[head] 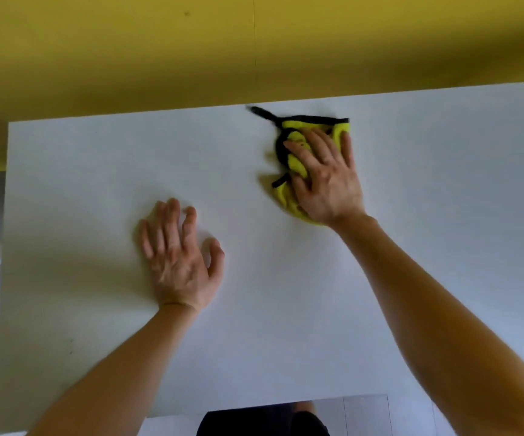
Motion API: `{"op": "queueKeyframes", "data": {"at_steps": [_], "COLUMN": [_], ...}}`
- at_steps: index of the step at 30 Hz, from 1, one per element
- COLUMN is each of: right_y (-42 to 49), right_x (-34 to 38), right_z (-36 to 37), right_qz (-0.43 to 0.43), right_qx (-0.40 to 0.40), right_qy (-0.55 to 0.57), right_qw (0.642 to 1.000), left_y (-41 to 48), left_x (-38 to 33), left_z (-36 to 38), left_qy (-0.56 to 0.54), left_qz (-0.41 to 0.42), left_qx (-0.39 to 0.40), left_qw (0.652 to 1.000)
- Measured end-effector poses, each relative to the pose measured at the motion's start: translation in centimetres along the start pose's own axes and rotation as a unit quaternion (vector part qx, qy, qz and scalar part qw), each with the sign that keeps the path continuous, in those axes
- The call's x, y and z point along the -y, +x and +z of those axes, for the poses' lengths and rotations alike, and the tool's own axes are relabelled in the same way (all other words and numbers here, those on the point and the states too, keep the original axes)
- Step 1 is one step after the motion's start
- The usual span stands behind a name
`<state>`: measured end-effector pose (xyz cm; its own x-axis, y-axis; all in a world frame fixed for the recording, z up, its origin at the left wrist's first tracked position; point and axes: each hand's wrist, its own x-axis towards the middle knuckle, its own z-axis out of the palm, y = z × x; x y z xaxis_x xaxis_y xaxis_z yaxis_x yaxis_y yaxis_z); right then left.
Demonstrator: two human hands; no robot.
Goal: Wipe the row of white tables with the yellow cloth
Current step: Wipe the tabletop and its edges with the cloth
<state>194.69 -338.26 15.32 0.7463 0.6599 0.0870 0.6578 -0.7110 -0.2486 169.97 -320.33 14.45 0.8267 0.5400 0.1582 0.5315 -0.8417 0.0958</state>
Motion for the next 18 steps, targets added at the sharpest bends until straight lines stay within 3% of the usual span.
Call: {"op": "queueKeyframes", "data": {"at_steps": [3,6,8,11,13,16,18], "right_y": [-3.0,-2.8,-2.4,-2.7,-2.8,-2.3,-3.1], "right_x": [-8.9,-8.2,-2.2,8.7,12.3,8.9,3.3], "right_z": [-3.9,-3.0,-0.8,1.8,1.8,0.6,-0.3], "right_qz": [0.132,0.193,0.157,-0.036,-0.098,-0.113,-0.066], "right_qx": [0.000,-0.004,-0.019,0.011,0.035,0.032,0.010], "right_qy": [-0.050,-0.061,-0.025,0.021,0.036,0.019,0.001], "right_qw": [0.990,0.979,0.987,0.999,0.994,0.993,0.998], "left_y": [0.1,0.1,0.0,0.1,0.2,0.2,0.2], "left_x": [-0.1,-0.2,-0.1,-0.1,0.0,-0.3,-0.4], "left_z": [-0.1,0.0,-0.1,-0.2,-0.4,-0.5,-0.6], "left_qy": [-0.006,-0.006,-0.009,0.000,-0.004,0.007,0.012], "left_qz": [0.000,-0.001,-0.002,0.001,0.006,0.003,-0.003], "left_qx": [0.002,0.003,0.003,-0.007,-0.013,-0.013,-0.005], "left_qw": [1.000,1.000,1.000,1.000,1.000,1.000,1.000]}}
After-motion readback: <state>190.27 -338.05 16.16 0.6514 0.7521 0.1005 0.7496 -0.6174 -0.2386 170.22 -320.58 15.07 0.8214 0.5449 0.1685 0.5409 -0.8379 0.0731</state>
